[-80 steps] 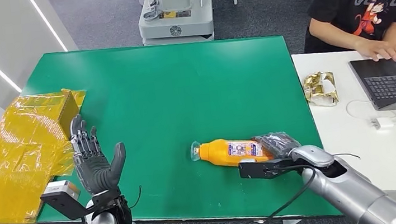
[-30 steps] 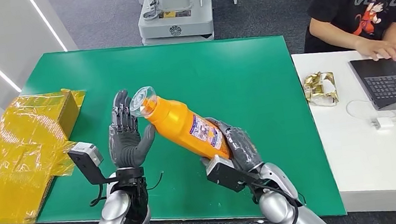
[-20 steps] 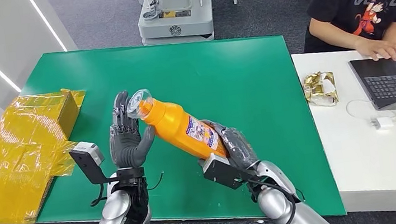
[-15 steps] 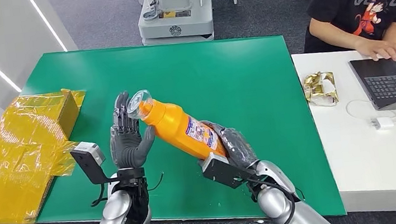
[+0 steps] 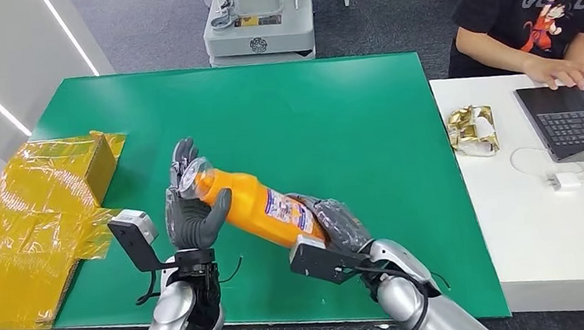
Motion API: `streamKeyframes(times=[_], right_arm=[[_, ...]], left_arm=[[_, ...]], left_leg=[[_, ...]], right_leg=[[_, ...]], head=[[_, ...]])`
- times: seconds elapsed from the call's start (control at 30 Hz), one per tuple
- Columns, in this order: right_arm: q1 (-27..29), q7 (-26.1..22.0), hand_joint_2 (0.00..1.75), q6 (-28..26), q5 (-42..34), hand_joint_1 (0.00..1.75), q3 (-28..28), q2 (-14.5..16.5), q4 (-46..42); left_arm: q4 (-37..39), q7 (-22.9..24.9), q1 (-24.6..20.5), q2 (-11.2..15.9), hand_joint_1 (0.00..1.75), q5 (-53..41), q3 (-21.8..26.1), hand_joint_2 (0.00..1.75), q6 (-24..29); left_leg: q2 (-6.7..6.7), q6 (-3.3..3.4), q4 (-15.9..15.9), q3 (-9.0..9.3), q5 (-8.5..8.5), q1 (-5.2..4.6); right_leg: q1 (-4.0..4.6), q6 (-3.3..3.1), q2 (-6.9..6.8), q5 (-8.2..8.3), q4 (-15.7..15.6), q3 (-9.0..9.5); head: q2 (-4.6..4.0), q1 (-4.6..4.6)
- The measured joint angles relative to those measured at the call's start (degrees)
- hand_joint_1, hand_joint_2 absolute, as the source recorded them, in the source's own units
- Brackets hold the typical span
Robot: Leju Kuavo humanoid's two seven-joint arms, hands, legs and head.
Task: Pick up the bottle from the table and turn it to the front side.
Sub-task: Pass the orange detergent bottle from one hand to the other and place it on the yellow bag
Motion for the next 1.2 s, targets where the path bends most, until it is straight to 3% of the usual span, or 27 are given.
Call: streamKeyframes(times=[0.5, 0.53, 0.67, 0.77, 1.2], right_arm=[[-0.97, 0.06, 1.75, 1.44, 0.89, 1.75, 1.46, -0.07, 1.98], [-0.98, 0.06, 1.75, 1.42, 0.92, 1.75, 1.49, -0.07, 1.99], [-0.89, -0.46, 1.75, 0.09, 1.44, 1.75, 1.52, -0.08, 1.90], [-0.74, -1.24, 1.75, -1.49, 1.84, 1.75, 1.51, -0.14, 1.62], [0.55, -2.71, 1.75, -4.44, 2.08, 1.75, 0.23, -0.19, 0.40]], left_arm=[[0.41, 0.07, -0.03, 0.01, 0.00, 0.58, -0.02, 1.75, 0.16], [0.46, 0.07, -0.04, 0.02, 0.10, 0.62, -0.02, 1.75, 0.19], [0.66, 0.07, -0.16, 0.02, 1.47, 0.73, -0.18, 1.75, -0.09], [0.79, 0.07, -0.38, 0.09, 1.73, 0.86, -0.75, 1.75, -0.77], [0.84, -0.08, -0.98, 0.26, 1.75, 1.52, -1.39, 1.75, -4.16]], left_leg=[[0.00, 0.00, 0.00, 0.00, 0.00, 0.00], [0.00, 0.00, 0.00, 0.00, 0.00, 0.00], [0.00, 0.00, 0.00, 0.00, 0.00, 0.00], [0.00, 0.00, 0.00, 0.00, 0.00, 0.00], [-0.01, 0.00, 0.00, -0.01, 0.00, 0.00]], right_leg=[[0.00, 0.00, 0.00, 0.00, 0.00, 0.00], [0.00, 0.00, 0.00, 0.00, 0.00, 0.00], [0.00, 0.00, 0.00, 0.00, 0.00, 0.00], [0.00, 0.00, 0.00, 0.00, 0.00, 0.00], [0.00, 0.00, 0.00, 0.00, 0.01, 0.01]], head=[[0.00, -0.01], [0.00, -0.01], [0.00, -0.01], [0.00, 0.00], [0.00, -0.01]])
